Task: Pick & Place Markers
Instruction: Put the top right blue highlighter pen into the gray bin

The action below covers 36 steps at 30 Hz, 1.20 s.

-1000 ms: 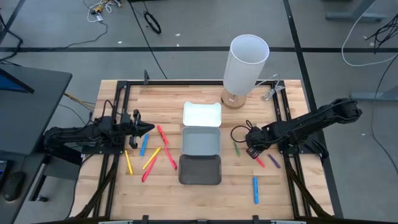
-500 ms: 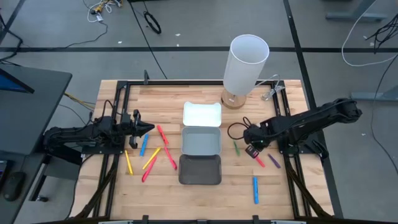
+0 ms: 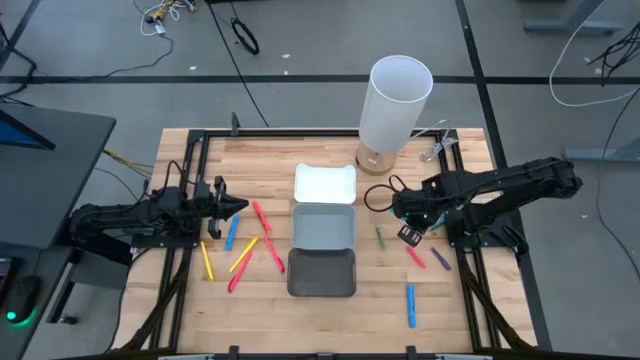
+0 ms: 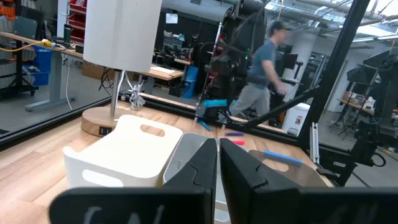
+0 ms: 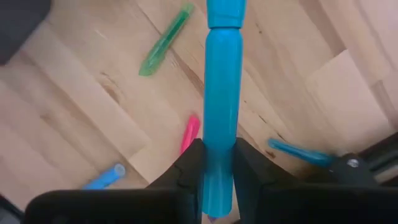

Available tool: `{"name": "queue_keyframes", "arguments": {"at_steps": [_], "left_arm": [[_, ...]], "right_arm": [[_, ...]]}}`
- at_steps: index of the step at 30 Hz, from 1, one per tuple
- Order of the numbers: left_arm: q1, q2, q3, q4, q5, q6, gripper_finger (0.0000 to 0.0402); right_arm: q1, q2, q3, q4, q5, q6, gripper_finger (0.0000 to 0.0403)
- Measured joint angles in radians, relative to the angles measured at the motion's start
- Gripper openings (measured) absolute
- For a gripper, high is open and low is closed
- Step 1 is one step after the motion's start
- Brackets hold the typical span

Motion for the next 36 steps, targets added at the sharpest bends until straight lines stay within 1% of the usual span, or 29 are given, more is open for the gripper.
{"name": "queue_keyframes", "arguments": {"at_steps": [20, 29, 36], "left_arm": [[0.0, 0.0, 0.0, 0.0, 0.0, 0.0, 0.0023], [0.0, 0.0, 0.0, 0.0, 0.0, 0.0, 0.0023], [0.0, 0.0, 0.0, 0.0, 0.0, 0.0, 0.0023]], "right_arm": [[0.0, 0.0, 0.293, -0.293, 0.008, -0.162, 0.0055], [0.0, 0.003, 0.345, -0.296, 0.008, -0.229, 0.0055], [0.0, 0.074, 0.39, -0.296, 0.008, -0.336, 0.0055]]}}
